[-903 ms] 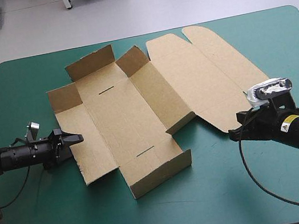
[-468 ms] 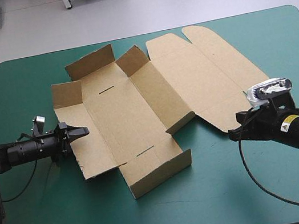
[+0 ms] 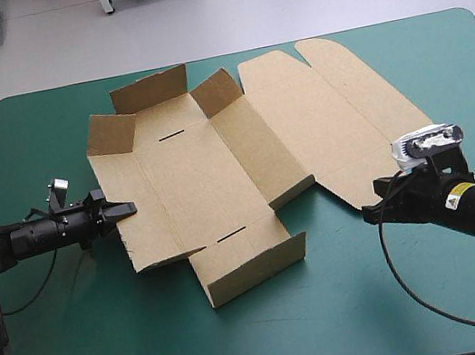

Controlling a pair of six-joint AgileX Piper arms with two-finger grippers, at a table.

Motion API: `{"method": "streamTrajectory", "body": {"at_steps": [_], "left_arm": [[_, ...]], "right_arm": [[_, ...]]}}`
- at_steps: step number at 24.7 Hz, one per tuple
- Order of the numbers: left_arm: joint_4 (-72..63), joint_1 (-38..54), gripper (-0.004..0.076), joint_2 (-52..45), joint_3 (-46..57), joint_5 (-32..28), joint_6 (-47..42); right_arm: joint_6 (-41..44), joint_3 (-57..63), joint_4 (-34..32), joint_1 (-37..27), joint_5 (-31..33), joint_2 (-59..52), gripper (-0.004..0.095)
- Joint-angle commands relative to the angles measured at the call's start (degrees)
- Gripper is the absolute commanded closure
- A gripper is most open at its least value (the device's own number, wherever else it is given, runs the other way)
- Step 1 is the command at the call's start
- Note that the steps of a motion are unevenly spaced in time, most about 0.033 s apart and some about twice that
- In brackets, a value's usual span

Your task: Fold the box

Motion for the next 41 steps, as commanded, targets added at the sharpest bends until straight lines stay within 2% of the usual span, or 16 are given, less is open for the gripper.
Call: {"method": "streamTrajectory", "body": {"at_steps": [1, 7, 11, 16, 20, 22, 26, 32, 36, 41], "left_arm": [[2.34, -0.34, 0.0732, -2.39, -5.01, 7.86, -2.95], [24.02, -0.34, 0.0732, -2.63, -17.94, 7.86, -13.72], [30.25, -0.57, 0.0732, -2.63, -30.60, 7.86, -15.76], [45.33, -10.16, 0.0732, -0.32, -54.28, 7.58, -14.27], [55.19, -18.85, 0.0732, 2.34, -63.04, 7.58, -13.68], [62.12, -25.74, 0.0732, 3.05, -64.46, 7.47, -11.10], [71.80, -34.64, 0.0732, 2.49, -64.33, 7.47, -11.96], [70.34, -35.16, 0.0733, -1.75, -63.66, 7.45, -11.27], [70.19, -35.35, 0.0733, -2.57, -62.00, 3.32, -8.75], [73.07, -40.77, 0.0733, -2.36, -58.55, 1.46, -6.86]], "right_arm": [[-0.53, -2.10, 0.75, -0.26, -3.00, -0.36, 0.0927], [-0.53, -2.10, 0.75, -0.26, -2.91, -0.36, 0.0927], [-0.53, -2.10, 0.75, -0.26, -2.64, 1.08, 0.0927], [-1.14, -2.10, 0.75, -0.26, -2.51, 4.51, 0.0927], [-1.64, -2.34, 0.75, -0.26, -3.04, 5.12, 0.0927], [-2.05, -2.56, 0.75, -0.26, -3.19, 5.16, 0.0927], [-2.05, -2.56, 0.62, -0.26, -3.09, 5.16, 0.0927], [-2.05, -2.56, 0.74, -0.26, -3.00, 5.16, 0.0927], [-2.05, -2.56, 0.74, -0.26, -2.65, 5.16, 0.0927], [-2.63, -2.56, -0.97, -0.26, -2.75, 5.16, 0.0927]]}}
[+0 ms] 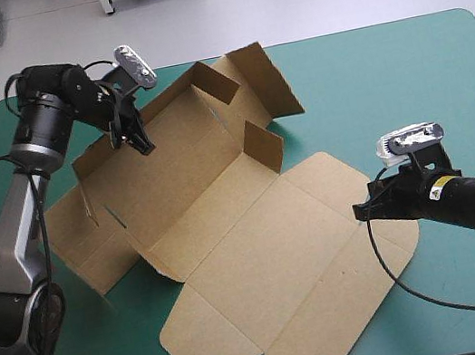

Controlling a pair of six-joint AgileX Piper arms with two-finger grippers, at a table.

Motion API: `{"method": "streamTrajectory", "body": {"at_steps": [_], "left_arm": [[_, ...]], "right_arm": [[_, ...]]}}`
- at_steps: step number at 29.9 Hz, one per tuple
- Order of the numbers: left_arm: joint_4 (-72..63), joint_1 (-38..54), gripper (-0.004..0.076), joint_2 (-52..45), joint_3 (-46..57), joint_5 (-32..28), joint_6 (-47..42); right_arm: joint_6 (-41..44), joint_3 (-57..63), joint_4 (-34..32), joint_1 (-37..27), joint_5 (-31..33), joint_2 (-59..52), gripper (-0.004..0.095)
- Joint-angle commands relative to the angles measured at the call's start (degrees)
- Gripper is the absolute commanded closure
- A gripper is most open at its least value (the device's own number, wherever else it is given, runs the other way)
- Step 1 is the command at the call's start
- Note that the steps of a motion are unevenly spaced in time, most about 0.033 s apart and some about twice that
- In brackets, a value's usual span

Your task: Fold the box

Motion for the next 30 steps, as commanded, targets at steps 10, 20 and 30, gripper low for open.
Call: {"method": "streamTrajectory", "body": {"at_steps": [10, 20, 30], "left_arm": [[9.30, -7.16, 0.0733, -3.10, 3.60, -11.14, -2.72], [8.88, -7.54, 0.0733, -9.99, 3.72, -11.26, -2.68], [29.43, -18.63, 0.0733, -17.14, 22.91, -22.57, -13.67]], "right_arm": [[-1.37, -2.11, -1.73, -0.26, -3.28, -0.54, 0.0927], [-1.37, -2.11, -1.73, -0.26, -2.79, -0.54, 0.0927], [-2.81, -2.11, -1.61, -0.26, -3.00, -0.54, 0.0927]]}}
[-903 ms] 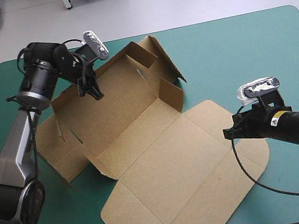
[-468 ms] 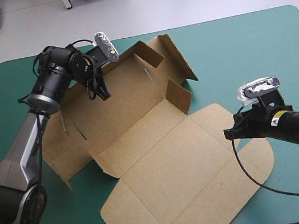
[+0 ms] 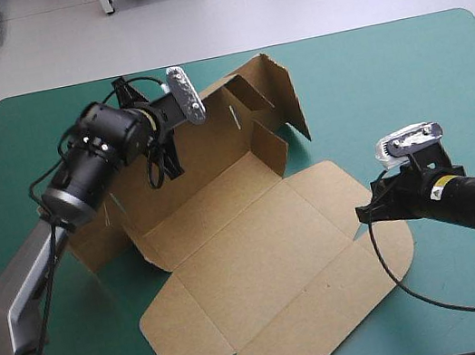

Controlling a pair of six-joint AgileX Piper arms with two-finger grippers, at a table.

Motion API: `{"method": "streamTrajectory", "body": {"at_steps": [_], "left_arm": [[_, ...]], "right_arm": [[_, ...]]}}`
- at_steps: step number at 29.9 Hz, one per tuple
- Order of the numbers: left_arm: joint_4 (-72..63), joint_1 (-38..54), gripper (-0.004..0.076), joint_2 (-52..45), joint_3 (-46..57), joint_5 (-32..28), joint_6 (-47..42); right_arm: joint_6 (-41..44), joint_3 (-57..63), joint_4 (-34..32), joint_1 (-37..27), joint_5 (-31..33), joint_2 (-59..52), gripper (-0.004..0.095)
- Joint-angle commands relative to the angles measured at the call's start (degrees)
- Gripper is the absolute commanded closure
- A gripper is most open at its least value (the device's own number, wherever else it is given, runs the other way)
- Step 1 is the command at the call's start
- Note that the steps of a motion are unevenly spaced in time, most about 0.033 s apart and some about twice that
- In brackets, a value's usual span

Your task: Fold the box

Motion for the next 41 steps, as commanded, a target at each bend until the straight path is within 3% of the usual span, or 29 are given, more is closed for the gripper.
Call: {"method": "streamTrajectory", "body": {"at_steps": [1, 8, 16, 23, 41], "left_arm": [[10.57, -4.17, 0.0733, -6.33, 5.79, -7.25, -7.06], [13.42, -9.74, 0.0733, -11.93, 16.17, -13.87, -7.99], [24.48, -12.50, 0.0733, -13.66, 20.43, -15.59, -15.68], [40.33, -11.25, 0.0733, -12.76, 24.88, -18.58, -30.81], [40.47, -12.94, 0.0733, -12.89, 25.85, -20.72, -33.13]], "right_arm": [[-0.66, -2.11, 0.35, -0.26, -3.18, -0.54, 0.0927], [-0.66, -2.11, 1.06, -0.26, -2.87, -0.54, 0.0927], [-0.66, -2.11, 1.48, -0.26, -3.47, -0.54, 0.0927], [-4.55, -3.38, 5.77, -0.26, -5.92, 1.55, 0.0925], [-6.62, -15.63, 7.05, -0.26, -4.55, 14.27, 0.0925]]}}
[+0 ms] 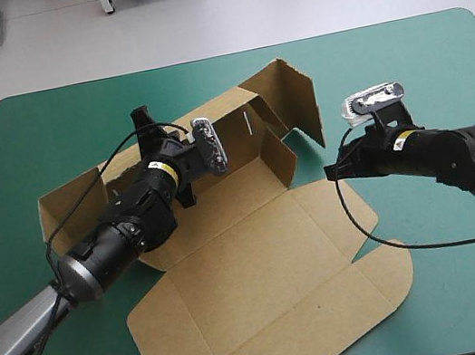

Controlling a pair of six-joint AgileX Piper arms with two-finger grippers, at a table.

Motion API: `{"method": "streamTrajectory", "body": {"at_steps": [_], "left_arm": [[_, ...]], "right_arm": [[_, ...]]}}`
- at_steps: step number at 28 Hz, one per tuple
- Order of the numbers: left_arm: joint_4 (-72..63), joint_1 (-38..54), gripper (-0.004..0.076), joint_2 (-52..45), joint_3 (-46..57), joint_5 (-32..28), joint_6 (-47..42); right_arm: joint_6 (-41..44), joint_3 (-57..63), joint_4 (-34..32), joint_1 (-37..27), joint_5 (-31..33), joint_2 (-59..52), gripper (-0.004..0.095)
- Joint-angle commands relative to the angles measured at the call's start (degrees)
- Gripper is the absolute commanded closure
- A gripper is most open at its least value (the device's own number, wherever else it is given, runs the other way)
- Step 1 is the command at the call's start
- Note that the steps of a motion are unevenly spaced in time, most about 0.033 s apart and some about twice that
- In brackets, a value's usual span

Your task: Fold the box

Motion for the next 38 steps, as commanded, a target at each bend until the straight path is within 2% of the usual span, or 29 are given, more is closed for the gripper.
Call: {"method": "streamTrajectory", "body": {"at_steps": [1, 10, 16, 22, 26, 38], "left_arm": [[1.08, -1.85, 0.0733, -1.98, -0.36, -1.72, -0.15], [4.63, -3.69, 0.0733, -5.64, 5.24, -2.63, -0.51], [12.22, -3.62, 0.0733, -7.05, 5.54, -1.72, -6.99], [12.49, -3.62, 0.0732, -7.15, 6.40, -2.98, -6.99], [12.49, -3.62, 0.0732, -7.90, 6.40, -5.73, -7.07], [9.85, -3.62, 0.0732, -8.22, 6.76, -8.42, -6.55]], "right_arm": [[-1.38, -4.20, 1.59, -0.26, -1.87, 0.28, 0.0925], [-2.02, -14.02, 1.92, -0.26, 1.16, 6.33, 0.0925], [-2.81, -23.02, 3.05, -0.26, 3.95, 12.21, 0.0925], [-3.49, -33.75, 4.48, -0.26, 9.10, 18.02, 0.0925], [-3.49, -40.22, 4.48, -0.26, 10.41, 21.45, 0.0925], [-2.90, -60.44, 4.66, -0.26, 16.72, 35.63, 0.0925]]}}
